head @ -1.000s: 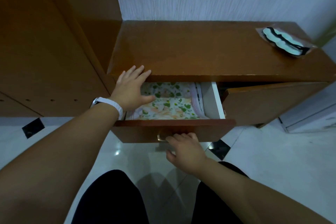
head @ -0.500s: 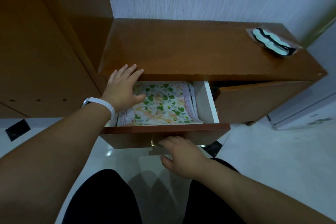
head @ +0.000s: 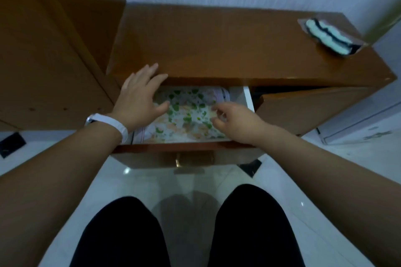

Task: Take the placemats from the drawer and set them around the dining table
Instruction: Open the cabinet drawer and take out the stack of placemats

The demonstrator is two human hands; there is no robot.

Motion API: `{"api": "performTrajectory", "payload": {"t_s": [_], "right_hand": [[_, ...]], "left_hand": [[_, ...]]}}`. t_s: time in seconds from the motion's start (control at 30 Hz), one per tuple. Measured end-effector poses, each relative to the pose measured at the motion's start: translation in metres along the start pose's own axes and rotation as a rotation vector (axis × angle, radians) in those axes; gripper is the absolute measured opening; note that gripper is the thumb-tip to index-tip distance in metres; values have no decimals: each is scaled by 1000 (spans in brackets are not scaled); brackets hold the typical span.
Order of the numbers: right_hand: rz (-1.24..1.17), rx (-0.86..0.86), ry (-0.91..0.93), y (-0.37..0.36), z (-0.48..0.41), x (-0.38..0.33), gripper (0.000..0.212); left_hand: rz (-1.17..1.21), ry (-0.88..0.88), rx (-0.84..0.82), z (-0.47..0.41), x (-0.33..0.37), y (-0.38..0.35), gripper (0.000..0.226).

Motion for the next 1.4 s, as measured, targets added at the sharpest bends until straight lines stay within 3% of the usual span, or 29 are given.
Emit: {"api": "performTrajectory", "payload": {"t_s": [0.2, 0.37, 0.5, 0.93, 1.13, 1.23, 1.4], "right_hand": [[-69, -83, -167, -11, 20, 22, 51], [-142, -154, -283, 2, 39, 18, 53], [-144, -195, -325, 6, 46, 17, 54], [-5, -395, -400, -18, 34, 28, 43], [113, -586, -595, -36, 6, 23, 56], [46, -605, -761, -44, -2, 35, 67], [-48, -598, -887, -57, -11, 46, 80]], "left_hand": [[171, 111, -77, 38, 15, -7, 58], [392, 389, -233, 63, 16, -7, 51], [420, 572, -340, 74, 19, -7, 51], [410, 606, -386, 73, 21, -25, 48], [405, 532, -440, 73, 10, -38, 54], [413, 487, -442, 75, 7, -37, 54], [445, 452, -447, 77, -2, -37, 54]]}}
Point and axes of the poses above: each hand's wrist, its own z-axis away from the middle knuckle, its own y-axis out of the back of the hand, x = y × z, the point moved 8 cm from there along -z, towards the middle knuckle, and after that the axes turned 5 degrees about -y, right-handed, at the moved point
